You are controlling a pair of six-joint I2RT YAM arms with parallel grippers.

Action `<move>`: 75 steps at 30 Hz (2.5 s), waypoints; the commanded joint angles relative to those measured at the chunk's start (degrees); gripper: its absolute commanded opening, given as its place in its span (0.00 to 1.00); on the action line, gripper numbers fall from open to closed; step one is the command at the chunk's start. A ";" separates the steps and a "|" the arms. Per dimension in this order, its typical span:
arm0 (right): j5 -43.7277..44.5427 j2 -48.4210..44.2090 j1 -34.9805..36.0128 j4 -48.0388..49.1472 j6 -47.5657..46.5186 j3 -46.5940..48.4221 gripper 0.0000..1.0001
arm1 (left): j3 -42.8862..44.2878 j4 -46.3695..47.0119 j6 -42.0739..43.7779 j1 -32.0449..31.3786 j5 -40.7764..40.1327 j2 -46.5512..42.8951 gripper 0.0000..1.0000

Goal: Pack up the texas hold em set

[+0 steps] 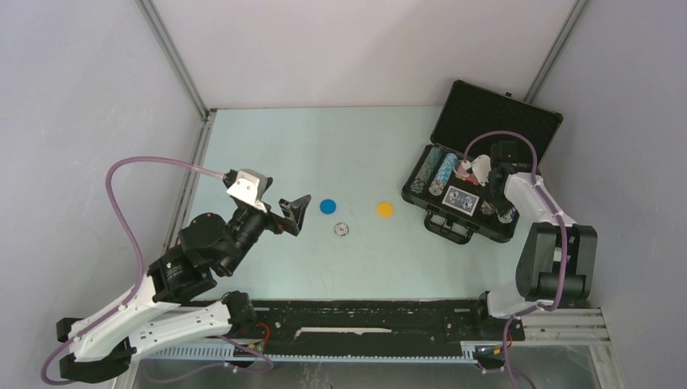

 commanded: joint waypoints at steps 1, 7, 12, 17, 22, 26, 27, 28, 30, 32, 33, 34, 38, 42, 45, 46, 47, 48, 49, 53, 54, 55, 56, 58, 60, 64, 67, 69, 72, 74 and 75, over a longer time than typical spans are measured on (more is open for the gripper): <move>1.71 -5.41 0.44 0.54 4.91 0.65 0.51 | -0.90 2.20 -0.26 -0.31 0.33 0.80 1.00; -2.52 -17.29 0.67 -1.54 11.47 2.38 0.59 | -0.59 1.70 -1.95 -0.29 0.87 3.13 1.00; -0.56 -24.71 8.82 -2.20 16.73 2.39 0.95 | 1.40 -1.89 -5.72 -0.23 1.59 6.82 1.00; 1.20 -27.23 21.54 2.29 28.36 2.39 1.00 | 2.31 -7.12 -11.01 0.00 5.46 9.86 1.00; -1.60 -26.46 36.51 13.10 39.50 2.26 1.00 | -0.96 -11.17 -14.64 2.60 12.15 12.30 1.00; -2.61 -23.96 45.60 23.12 43.73 -0.62 1.00 | -2.92 -12.50 -15.82 10.39 23.36 16.62 1.00; -3.58 -23.13 45.92 23.69 46.84 -0.75 1.00 | -2.70 -13.00 -16.09 12.46 25.71 18.47 1.00; -6.24 -22.42 45.05 23.32 49.73 -0.71 1.00 | -2.22 -13.84 -16.86 14.17 27.26 20.60 1.00; -11.22 -21.59 43.07 21.24 54.58 -0.60 1.00 | -1.02 -15.33 -19.13 15.96 29.38 24.85 1.00; -16.94 -22.03 40.32 22.49 58.18 -2.42 1.00 | -0.17 -15.07 -20.72 16.22 30.65 29.05 1.00; -19.06 -22.56 38.90 24.49 59.92 -3.94 1.00 | 0.59 -15.32 -21.56 16.21 30.88 31.17 1.00; -20.54 -23.12 37.73 27.87 61.48 -5.87 1.00 | 1.61 -15.62 -22.05 16.29 31.04 33.58 1.00; -23.64 -23.44 31.87 36.99 65.11 -8.91 1.00 | 5.64 -17.53 -22.62 16.34 30.38 43.76 1.00; -22.68 -22.68 23.93 44.87 68.64 -7.34 1.00 | 11.68 -22.09 -22.97 16.53 26.52 53.82 1.00; -22.50 -20.93 18.65 44.89 69.07 -3.18 1.00 | 14.75 -20.87 -23.31 16.83 25.48 59.20 0.99; -22.85 -20.59 17.62 44.87 67.98 -2.48 1.00 | 15.79 -20.21 -23.10 16.89 24.95 60.65 0.97; -23.08 -20.50 16.94 45.12 66.69 -2.47 1.00 | 17.09 -19.83 -22.65 16.91 24.80 62.43 0.95; -22.89 -20.42 16.67 45.06 65.15 -2.82 1.00 | 18.54 -19.83 -22.29 16.95 24.68 64.24 0.93; -22.67 -20.26 16.63 45.60 63.32 -3.94 1.00 | 20.07 -20.15 -21.95 16.97 24.50 66.04 0.91; -21.78 -18.96 16.55 47.23 62.55 -8.25 1.00 | 24.99 -23.14 -20.94 17.55 21.80 71.41 0.90; -21.99 -18.54 16.61 47.60 62.81 -8.85 1.00 | 25.29 -23.37 -20.86 17.68 21.80 72.10 0.91; -22.27 -18.10 16.60 48.10 63.05 -9.26 1.00 | 25.23 -23.38 -20.94 17.81 21.91 72.58 0.91; -23.04 -17.64 16.62 48.74 62.99 -9.51 1.00 | 25.09 -23.16 -20.96 17.78 22.05 73.08 0.91; -24.50 -16.88 16.82 49.49 62.31 -9.55 1.00 | 24.97 -22.76 -20.64 17.93 22.31 74.09 0.88; -24.77 -16.36 17.00 49.49 61.73 -9.56 1.00 | 25.25 -22.54 -20.41 18.41 22.17 74.94 0.82; -24.05 -14.79 17.58 48.90 59.74 -9.56 1.00 | 25.53 -21.56 -20.61 18.77 22.91 76.06 0.75; -24.71 -13.65 17.59 48.81 59.35 -9.55 1.00 | 25.87 -21.58 -20.60 18.80 24.00 77.39 0.71; -25.35 -13.32 17.66 48.61 59.22 -9.56 1.00 | 25.71 -21.53 -20.61 18.84 23.71 77.82 0.70; -25.60 -13.28 18.42 48.13 58.15 -9.56 1.00 | 25.60 -21.79 -20.26 18.80 22.57 77.87 0.68; -24.78 -13.08 18.94 48.09 57.94 -9.55 1.00 | 25.76 -22.02 -20.26 18.60 22.41 78.22 0.68; -24.78 -12.90 19.13 48.19 57.99 -9.56 1.00 | 25.80 -22.13 -20.34 18.49 22.36 78.42 0.68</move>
